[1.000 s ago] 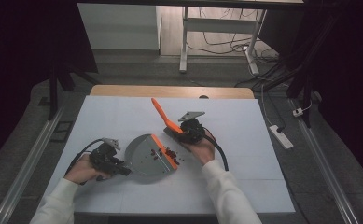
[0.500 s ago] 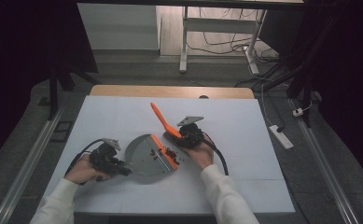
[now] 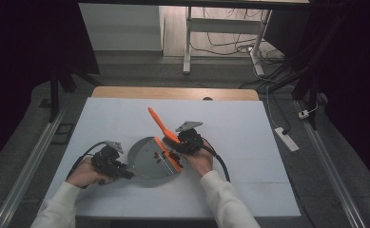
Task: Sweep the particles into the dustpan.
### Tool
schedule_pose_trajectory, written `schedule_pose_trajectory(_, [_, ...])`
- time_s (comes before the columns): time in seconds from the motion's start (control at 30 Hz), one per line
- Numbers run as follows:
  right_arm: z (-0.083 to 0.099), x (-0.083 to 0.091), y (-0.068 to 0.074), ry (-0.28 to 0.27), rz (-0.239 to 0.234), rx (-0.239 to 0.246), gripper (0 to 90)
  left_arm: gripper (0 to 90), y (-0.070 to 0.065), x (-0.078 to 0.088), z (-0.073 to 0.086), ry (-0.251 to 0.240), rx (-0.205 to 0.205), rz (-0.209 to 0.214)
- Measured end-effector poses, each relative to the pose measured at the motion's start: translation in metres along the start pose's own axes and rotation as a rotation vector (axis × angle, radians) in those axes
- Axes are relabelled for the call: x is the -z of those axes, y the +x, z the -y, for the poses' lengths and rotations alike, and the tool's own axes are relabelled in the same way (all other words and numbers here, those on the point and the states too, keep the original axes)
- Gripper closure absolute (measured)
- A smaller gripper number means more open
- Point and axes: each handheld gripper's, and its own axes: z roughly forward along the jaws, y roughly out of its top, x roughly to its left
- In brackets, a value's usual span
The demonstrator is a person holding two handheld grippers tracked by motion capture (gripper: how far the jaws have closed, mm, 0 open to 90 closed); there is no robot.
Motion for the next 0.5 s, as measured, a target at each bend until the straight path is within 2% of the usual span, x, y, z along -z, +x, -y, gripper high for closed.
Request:
schedule_pose_trajectory(0.23, [-0.001,-0.003,0.01,-0.01,-0.007,0.007,69.9,61.7,0.0,-0.001,0.001,-0.004,0.004,0.005])
schedule_pose_trajectory(0.5, [-0.003,-0.005,0.013,-0.019,-0.02,-0.007,69.9,61.7,0.001,0.0,0.001,-0.003,0.003,0.007])
